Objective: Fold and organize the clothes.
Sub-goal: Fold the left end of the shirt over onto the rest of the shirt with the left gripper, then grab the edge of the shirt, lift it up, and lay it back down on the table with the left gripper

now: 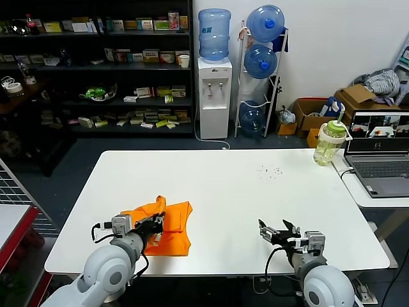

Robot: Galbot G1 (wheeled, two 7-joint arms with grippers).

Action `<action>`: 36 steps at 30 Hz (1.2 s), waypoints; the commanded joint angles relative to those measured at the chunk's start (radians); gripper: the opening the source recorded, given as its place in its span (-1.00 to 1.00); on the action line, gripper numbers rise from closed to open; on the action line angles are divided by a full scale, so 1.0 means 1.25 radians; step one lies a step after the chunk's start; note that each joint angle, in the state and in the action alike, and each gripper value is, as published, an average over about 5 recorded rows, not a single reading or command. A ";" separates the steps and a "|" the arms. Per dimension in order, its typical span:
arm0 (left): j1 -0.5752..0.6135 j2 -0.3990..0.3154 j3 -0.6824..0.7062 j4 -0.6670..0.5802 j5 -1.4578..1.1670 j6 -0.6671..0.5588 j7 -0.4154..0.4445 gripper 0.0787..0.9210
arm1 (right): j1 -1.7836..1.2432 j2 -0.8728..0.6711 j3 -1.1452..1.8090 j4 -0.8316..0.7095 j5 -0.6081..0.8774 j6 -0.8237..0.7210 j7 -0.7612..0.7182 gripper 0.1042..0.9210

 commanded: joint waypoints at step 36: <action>0.072 0.269 -0.185 0.340 -0.057 0.067 0.532 0.77 | -0.040 0.004 0.029 0.018 0.001 0.004 -0.012 0.76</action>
